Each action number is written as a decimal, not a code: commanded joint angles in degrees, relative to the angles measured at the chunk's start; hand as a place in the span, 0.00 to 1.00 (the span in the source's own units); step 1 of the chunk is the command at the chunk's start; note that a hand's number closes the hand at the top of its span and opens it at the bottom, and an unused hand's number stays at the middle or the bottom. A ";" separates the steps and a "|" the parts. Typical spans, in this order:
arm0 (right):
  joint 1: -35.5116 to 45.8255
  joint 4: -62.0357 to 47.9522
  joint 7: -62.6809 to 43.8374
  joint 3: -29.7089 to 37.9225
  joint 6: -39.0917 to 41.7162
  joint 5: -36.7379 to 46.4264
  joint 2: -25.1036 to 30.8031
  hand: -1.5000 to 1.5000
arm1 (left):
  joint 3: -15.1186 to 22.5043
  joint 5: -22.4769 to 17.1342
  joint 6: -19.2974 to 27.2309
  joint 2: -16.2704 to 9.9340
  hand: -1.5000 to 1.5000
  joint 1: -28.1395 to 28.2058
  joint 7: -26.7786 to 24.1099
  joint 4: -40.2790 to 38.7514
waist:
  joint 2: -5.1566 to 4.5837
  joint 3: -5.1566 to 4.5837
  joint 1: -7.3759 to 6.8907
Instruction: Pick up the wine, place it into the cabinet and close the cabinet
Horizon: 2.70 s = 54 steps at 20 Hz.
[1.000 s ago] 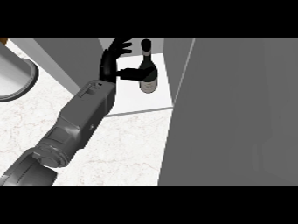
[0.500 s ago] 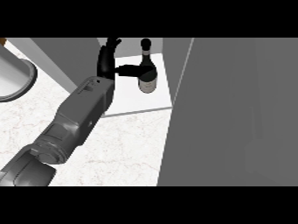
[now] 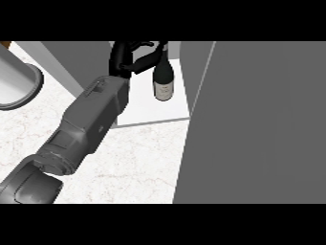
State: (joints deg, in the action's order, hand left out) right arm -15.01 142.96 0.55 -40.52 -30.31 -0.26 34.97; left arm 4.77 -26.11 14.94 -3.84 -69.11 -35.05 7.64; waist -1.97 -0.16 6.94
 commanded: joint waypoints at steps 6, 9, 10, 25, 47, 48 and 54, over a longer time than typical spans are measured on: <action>-4.18 9.63 -4.75 1.57 -0.16 -3.09 2.25 0.00 | -1.88 -1.28 -9.27 1.30 0.00 -1.44 -0.36 1.24 | 0.94 0.10 -2.47; -5.25 11.72 -5.17 0.54 -1.24 -0.99 2.33 0.00 | -1.56 -1.01 -9.12 3.76 0.00 -1.38 -0.08 1.91 | 1.54 0.09 -3.30; -3.83 10.56 -5.60 1.09 -1.28 -2.03 1.35 0.00 | -1.64 -1.34 -9.03 3.77 0.00 -0.46 -1.21 2.08 | 1.37 0.09 -3.52; -11.48 11.77 -2.69 0.54 -3.63 0.91 4.27 0.00 | 2.55 -5.00 -15.71 3.83 0.00 9.53 2.32 13.30 | 3.07 0.12 -5.58; -9.48 13.12 -5.45 3.69 -5.07 -0.26 6.48 0.00 | 19.00 -8.23 -10.29 0.87 0.00 45.54 12.81 58.29 | 2.94 0.08 -8.52; -11.66 11.82 -2.72 -0.70 -5.82 3.30 5.60 0.00 | 19.31 -7.62 -9.69 1.19 0.00 48.46 10.51 59.87 | 2.90 0.08 -7.52; -8.81 13.15 -5.61 3.43 -2.89 -0.53 9.76 0.00 | 18.68 -10.32 -13.13 -3.29 0.00 56.94 13.23 68.58 | 2.34 0.10 -7.20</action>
State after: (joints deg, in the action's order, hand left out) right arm -21.93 144.23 0.77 -36.53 -34.41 0.05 42.30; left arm 23.65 -34.98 3.17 -5.12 -17.44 -23.02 70.71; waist 0.64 -0.06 -0.43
